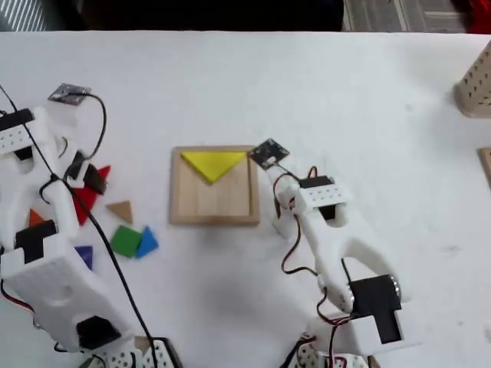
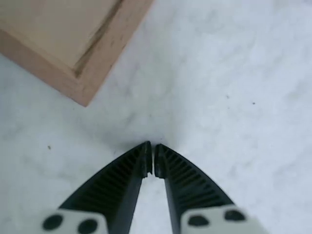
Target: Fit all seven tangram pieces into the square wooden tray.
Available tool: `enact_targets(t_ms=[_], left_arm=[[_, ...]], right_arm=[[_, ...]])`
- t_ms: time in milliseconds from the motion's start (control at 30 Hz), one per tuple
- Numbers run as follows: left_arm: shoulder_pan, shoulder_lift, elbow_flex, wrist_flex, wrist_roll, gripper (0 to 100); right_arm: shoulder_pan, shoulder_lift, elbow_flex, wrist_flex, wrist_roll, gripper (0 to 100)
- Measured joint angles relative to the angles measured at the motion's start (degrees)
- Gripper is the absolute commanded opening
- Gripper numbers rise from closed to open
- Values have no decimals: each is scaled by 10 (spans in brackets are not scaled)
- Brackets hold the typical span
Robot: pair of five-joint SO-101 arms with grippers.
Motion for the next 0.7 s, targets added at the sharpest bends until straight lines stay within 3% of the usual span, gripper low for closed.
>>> enact_targets(t_ms=[67,200,367,500,700], left_arm=[[0,0,0,-2,0,438],[0,0,2,-32,-3,382],[-1,-1,67,-118,-70,363],[-1,-1,122,-204,-80,363],[-4,-2,131,-261,-80,363]], right_arm=[[0,0,0,0,0,19],[0,0,0,0,0,19],[0,0,0,0,0,19],[0,0,0,0,0,19],[0,0,0,0,0,19]])
